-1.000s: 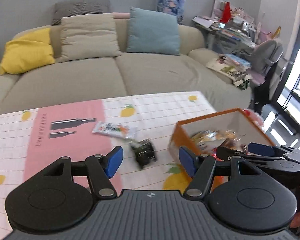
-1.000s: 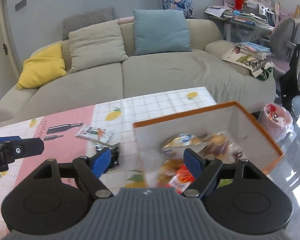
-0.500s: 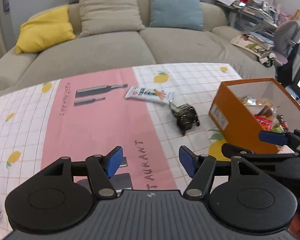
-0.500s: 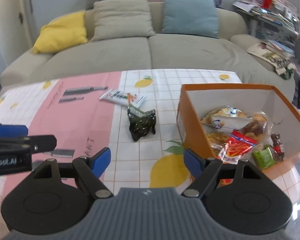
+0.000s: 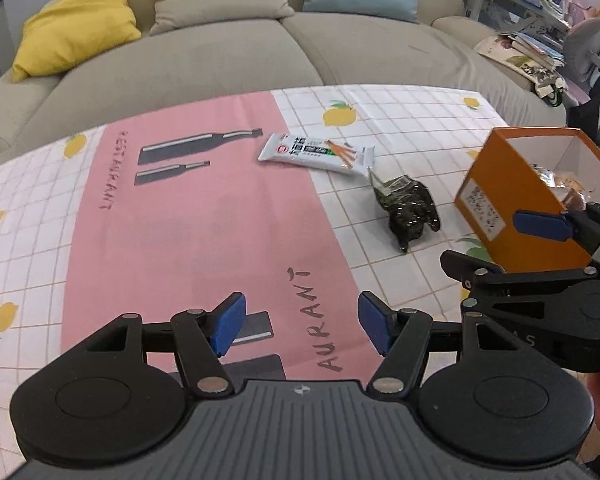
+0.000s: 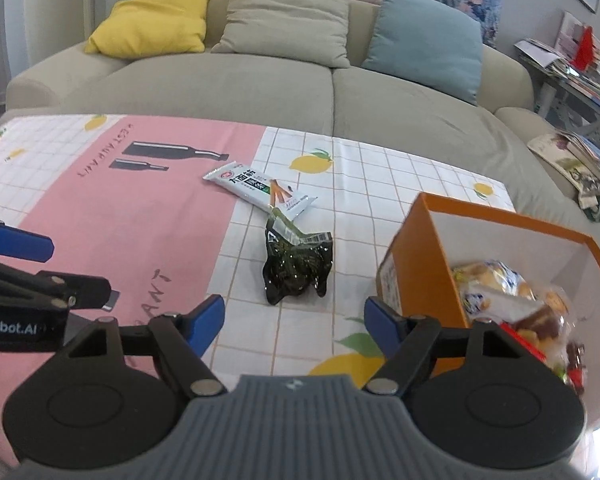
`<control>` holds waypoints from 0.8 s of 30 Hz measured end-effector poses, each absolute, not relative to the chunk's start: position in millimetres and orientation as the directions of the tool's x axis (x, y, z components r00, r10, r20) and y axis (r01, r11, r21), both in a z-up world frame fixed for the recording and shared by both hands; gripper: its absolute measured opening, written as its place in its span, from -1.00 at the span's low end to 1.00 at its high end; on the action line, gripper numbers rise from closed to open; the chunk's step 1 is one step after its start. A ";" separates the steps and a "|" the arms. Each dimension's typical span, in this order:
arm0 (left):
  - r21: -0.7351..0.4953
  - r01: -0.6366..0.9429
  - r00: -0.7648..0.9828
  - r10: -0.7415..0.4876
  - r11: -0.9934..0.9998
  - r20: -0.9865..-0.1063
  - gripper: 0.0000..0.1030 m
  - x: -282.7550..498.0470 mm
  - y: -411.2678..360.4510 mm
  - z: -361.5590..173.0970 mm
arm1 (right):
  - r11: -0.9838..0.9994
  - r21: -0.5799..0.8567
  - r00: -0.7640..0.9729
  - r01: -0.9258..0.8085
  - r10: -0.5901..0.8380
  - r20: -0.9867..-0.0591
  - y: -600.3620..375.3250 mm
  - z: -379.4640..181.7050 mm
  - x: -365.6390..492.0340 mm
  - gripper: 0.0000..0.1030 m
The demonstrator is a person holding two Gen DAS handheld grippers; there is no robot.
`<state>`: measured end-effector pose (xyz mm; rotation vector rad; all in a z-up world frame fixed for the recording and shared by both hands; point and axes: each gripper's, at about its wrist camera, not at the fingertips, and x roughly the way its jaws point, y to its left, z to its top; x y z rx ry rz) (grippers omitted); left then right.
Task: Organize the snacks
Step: 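Grasp the dark green seaweed pack with the right tool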
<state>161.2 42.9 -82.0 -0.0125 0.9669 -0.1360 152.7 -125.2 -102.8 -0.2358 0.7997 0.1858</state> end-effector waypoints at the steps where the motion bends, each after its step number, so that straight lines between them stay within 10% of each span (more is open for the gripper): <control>1: -0.073 0.107 0.556 -0.121 0.992 -0.822 0.47 165.8 44.6 -85.7 | 0.955 -0.143 0.678 -0.260 0.076 -0.731 -123.1 -106.5 158.4 0.45; 24: -0.069 0.120 0.507 -0.121 0.990 -0.854 0.47 218.9 58.1 -126.9 | 0.968 -0.095 0.579 -0.234 0.060 -0.813 -106.5 -166.7 251.8 0.20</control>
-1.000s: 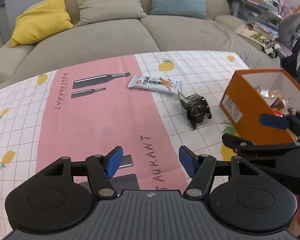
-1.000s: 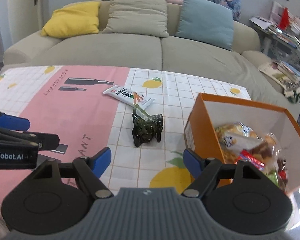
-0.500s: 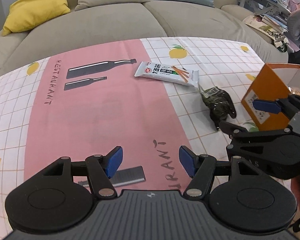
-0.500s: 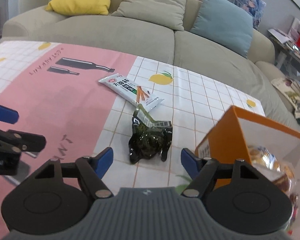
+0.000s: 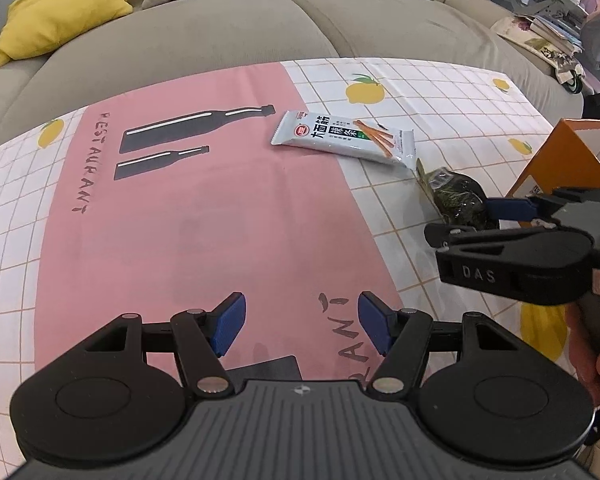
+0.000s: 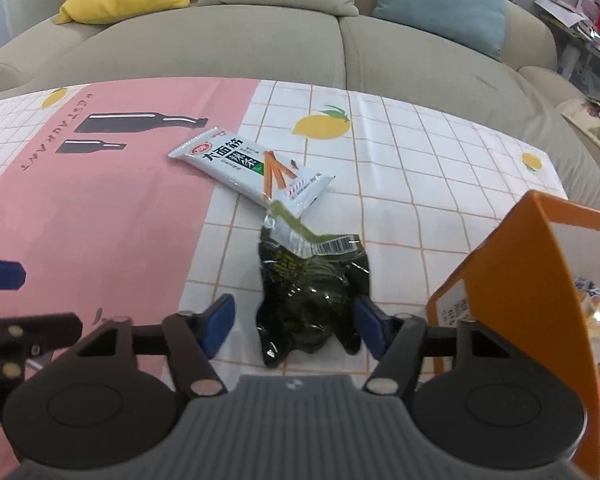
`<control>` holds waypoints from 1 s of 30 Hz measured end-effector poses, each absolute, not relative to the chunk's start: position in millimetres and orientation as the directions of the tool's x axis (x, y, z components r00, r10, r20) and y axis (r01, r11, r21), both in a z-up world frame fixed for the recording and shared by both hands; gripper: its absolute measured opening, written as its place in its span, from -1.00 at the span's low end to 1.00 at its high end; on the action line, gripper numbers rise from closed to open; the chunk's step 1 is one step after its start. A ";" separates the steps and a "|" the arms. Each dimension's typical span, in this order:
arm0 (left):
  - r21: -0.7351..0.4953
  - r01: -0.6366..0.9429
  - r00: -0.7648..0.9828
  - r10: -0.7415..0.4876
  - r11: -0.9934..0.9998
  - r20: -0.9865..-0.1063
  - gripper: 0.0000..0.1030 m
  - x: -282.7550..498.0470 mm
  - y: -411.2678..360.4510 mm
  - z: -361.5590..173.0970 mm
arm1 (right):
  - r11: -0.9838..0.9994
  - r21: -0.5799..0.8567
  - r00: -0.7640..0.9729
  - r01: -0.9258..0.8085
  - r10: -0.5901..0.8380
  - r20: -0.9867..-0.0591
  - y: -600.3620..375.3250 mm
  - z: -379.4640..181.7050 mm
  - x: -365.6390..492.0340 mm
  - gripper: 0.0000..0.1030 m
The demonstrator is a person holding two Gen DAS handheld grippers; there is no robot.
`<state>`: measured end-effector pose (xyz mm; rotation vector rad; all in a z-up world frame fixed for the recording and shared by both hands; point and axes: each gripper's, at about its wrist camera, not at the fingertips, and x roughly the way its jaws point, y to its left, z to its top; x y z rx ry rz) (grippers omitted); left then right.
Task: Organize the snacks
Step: 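Grasp the dark green seaweed pack with the right tool, then grasp the white stick-snack pack with the left tool while the right tool holds the seaweed pack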
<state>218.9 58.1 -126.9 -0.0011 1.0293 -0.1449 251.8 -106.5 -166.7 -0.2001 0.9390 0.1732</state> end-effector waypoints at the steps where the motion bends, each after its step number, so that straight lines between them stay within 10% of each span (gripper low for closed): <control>1: -0.069 0.118 0.505 -0.120 0.991 -0.855 0.47 219.4 58.5 -127.8 | 0.967 -0.100 0.579 -0.234 0.056 -0.813 -104.9 -168.1 253.4 0.21; 8: -0.096 0.135 0.513 -0.153 0.986 -0.845 0.47 222.6 58.4 -130.2 | 0.964 -0.144 0.563 -0.222 0.006 -0.827 -101.5 -177.1 264.5 -0.27; 30: 0.156 0.514 0.638 -0.255 0.843 -0.727 0.46 273.8 15.4 -121.7 | 0.963 -0.076 0.599 -0.260 0.099 -0.795 -127.2 -120.0 312.3 -0.30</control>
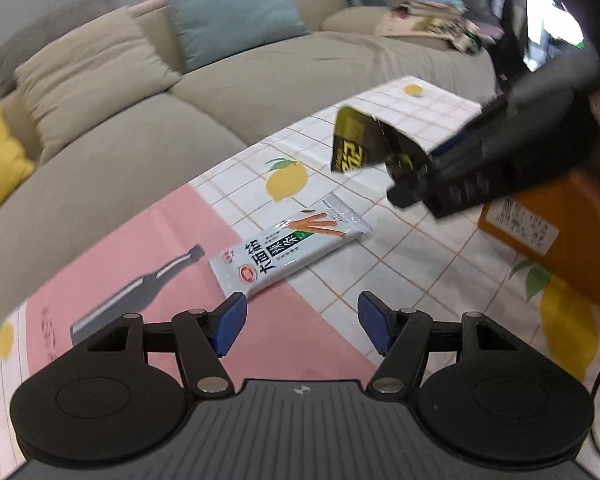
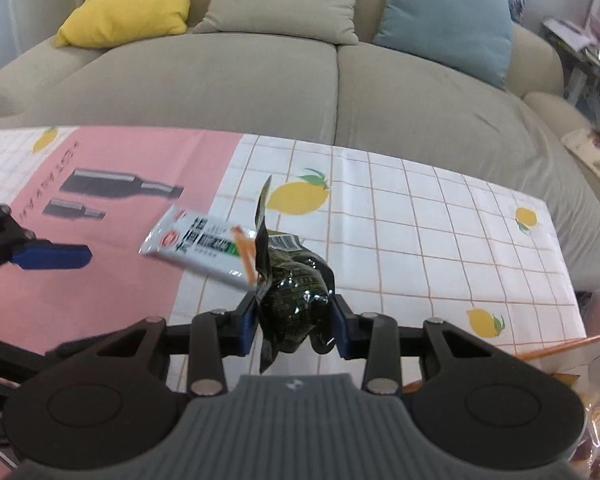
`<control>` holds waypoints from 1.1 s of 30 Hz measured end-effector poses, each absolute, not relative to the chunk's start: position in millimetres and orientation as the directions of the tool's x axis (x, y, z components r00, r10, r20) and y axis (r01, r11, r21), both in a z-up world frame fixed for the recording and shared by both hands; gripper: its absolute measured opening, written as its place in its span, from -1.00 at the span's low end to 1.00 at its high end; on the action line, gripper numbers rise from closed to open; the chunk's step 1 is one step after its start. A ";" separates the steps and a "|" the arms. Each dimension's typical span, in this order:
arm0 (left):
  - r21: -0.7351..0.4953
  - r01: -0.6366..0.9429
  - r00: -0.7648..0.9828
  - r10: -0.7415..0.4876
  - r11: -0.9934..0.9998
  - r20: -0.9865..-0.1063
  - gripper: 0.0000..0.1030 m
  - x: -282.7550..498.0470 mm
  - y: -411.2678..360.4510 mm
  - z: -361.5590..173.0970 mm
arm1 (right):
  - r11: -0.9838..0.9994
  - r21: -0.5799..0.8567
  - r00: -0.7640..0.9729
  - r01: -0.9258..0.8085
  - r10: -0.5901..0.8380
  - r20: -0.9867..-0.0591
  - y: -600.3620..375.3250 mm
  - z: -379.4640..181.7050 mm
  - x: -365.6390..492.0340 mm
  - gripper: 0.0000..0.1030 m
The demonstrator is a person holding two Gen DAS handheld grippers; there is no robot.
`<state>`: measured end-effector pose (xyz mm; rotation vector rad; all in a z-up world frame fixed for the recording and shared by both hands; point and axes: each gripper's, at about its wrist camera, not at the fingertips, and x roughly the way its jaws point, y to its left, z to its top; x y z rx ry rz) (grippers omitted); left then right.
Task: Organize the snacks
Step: 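Grasp the white stick-snack pack with the left tool while the right tool holds the seaweed pack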
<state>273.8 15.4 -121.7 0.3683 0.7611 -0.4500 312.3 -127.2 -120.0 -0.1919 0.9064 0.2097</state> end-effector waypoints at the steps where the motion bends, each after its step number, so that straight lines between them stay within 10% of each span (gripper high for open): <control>1: 0.173 0.530 0.636 -0.254 0.830 -0.729 0.46 276.4 13.0 -124.4 | 0.966 -0.061 0.593 -0.250 0.102 -0.799 -130.7 -119.4 316.7 -0.30; 15: 0.306 0.756 0.504 -0.216 0.579 -0.837 0.51 363.2 -22.2 -152.0 | 0.974 0.014 0.548 -0.225 0.139 -0.825 -143.9 -131.5 342.0 -0.29; 20: 0.301 0.801 0.462 -0.214 0.517 -0.861 0.81 379.6 -28.3 -158.2 | 0.974 0.030 0.546 -0.223 0.151 -0.824 -146.2 -133.4 340.6 -0.29; 33: -0.014 0.587 0.358 -0.275 0.810 -0.892 0.67 407.5 -7.6 -161.4 | 0.977 0.035 0.539 -0.209 0.145 -0.830 -146.9 -137.9 344.0 -0.29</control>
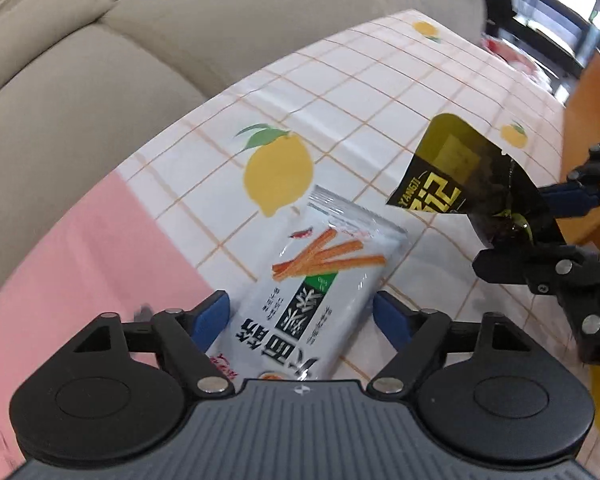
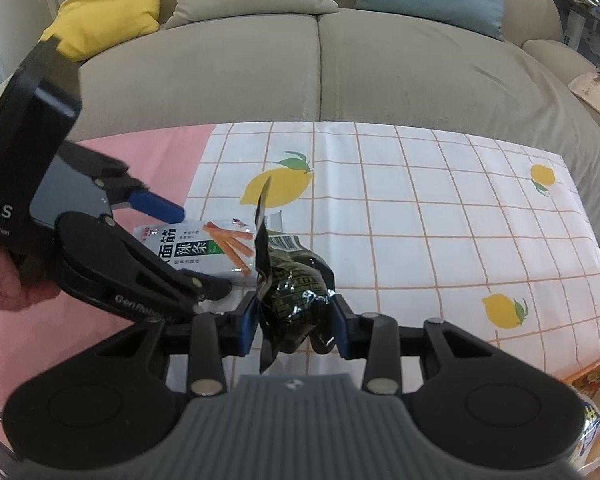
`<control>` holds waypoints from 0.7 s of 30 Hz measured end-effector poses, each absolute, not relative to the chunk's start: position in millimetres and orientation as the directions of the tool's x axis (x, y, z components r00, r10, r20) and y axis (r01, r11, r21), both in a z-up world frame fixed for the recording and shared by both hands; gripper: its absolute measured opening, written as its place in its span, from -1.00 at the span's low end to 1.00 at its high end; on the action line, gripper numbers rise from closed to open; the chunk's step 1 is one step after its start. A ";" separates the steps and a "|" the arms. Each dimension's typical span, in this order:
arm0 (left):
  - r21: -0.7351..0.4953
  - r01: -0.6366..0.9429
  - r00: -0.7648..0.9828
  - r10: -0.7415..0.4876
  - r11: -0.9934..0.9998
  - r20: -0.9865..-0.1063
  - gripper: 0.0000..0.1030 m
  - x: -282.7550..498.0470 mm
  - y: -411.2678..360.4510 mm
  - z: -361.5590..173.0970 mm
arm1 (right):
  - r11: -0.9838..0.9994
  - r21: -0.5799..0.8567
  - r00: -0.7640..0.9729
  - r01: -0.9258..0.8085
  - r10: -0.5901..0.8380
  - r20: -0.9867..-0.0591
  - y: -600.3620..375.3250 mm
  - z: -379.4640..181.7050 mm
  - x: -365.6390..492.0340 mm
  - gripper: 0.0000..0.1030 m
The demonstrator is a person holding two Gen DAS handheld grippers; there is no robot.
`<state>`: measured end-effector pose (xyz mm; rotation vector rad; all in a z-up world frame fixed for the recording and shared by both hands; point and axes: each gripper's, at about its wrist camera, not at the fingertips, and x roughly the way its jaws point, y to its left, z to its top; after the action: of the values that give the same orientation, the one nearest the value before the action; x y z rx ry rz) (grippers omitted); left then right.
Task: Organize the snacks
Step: 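Grasp the white stick-snack pack with the left tool while the right tool holds the seaweed pack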
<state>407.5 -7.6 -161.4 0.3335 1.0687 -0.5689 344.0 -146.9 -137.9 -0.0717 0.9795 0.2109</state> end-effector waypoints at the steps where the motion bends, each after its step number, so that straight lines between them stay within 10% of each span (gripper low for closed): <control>1: -0.017 0.567 0.366 -0.270 0.824 -0.891 0.53 402.3 -7.3 -160.0 | 0.977 0.034 0.541 -0.209 0.144 -0.828 -146.7 -137.2 343.1 -0.29; 21: -0.091 0.119 0.431 -0.134 0.989 -0.892 0.21 244.7 14.0 -147.2 | 0.960 0.158 0.503 -0.230 0.256 -0.825 -128.9 -137.8 253.1 -0.29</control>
<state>244.7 14.0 -147.2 -0.0157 1.1136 -0.1576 253.1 -128.9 -137.8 0.0285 1.0013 0.2939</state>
